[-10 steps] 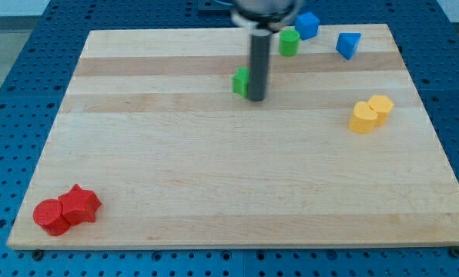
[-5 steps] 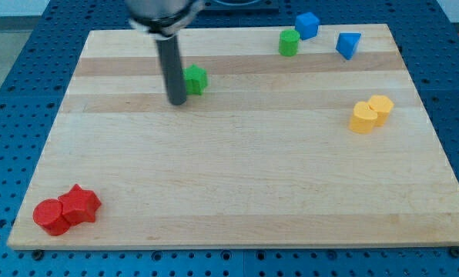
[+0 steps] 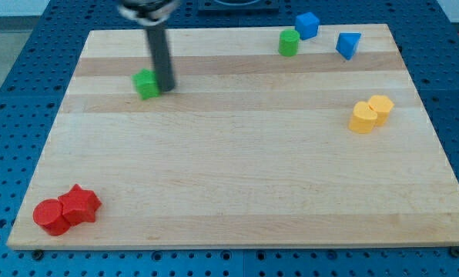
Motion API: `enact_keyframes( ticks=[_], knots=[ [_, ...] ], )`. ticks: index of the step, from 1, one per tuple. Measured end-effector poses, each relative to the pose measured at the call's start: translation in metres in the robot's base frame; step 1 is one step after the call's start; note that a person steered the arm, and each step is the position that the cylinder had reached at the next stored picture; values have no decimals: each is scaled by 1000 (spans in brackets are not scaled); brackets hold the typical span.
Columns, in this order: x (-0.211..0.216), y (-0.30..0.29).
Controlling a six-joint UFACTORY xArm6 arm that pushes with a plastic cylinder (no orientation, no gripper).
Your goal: Push the green star to the center left side of the board
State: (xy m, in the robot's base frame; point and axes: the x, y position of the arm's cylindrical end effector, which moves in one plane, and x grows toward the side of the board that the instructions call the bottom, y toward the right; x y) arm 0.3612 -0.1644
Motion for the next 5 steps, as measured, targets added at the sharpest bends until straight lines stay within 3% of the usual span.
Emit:
enact_keyframes(
  ticks=[1, 3, 4, 5],
  knots=[
    [25, -50],
    [-73, -17],
    [-89, -40],
    [-53, -47]
  ],
)
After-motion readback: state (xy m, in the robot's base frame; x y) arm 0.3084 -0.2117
